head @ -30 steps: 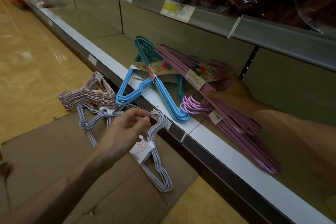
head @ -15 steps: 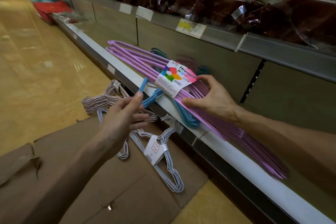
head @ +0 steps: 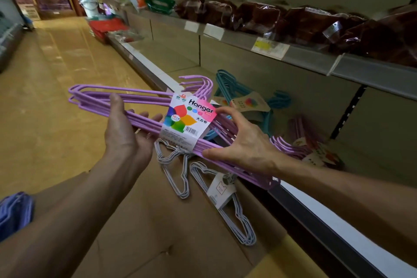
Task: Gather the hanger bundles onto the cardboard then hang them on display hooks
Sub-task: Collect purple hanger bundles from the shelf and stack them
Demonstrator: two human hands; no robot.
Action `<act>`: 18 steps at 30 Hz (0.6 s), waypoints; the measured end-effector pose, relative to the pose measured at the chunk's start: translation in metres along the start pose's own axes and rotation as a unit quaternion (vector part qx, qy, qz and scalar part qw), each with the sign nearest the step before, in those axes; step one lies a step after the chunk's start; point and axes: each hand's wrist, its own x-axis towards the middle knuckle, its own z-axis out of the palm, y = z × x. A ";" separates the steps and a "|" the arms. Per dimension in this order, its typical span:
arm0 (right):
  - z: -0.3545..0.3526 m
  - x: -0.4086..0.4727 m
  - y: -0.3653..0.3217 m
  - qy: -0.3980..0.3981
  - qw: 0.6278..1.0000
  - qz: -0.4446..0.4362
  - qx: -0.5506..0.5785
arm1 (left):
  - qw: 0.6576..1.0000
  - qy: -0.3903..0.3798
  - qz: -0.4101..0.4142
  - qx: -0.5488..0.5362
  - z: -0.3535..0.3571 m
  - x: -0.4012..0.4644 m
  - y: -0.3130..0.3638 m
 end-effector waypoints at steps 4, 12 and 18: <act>0.021 -0.004 -0.016 -0.006 0.999 -0.012 0.034 | 0.992 0.104 0.073 0.004 -0.001 -0.002 0.009; 0.048 -0.002 -0.030 -0.088 0.986 0.021 0.143 | 0.979 0.120 0.164 0.003 -0.010 -0.008 0.034; 0.061 0.007 -0.049 -0.099 0.952 0.101 0.272 | 0.978 0.097 0.185 -0.016 -0.026 -0.007 0.056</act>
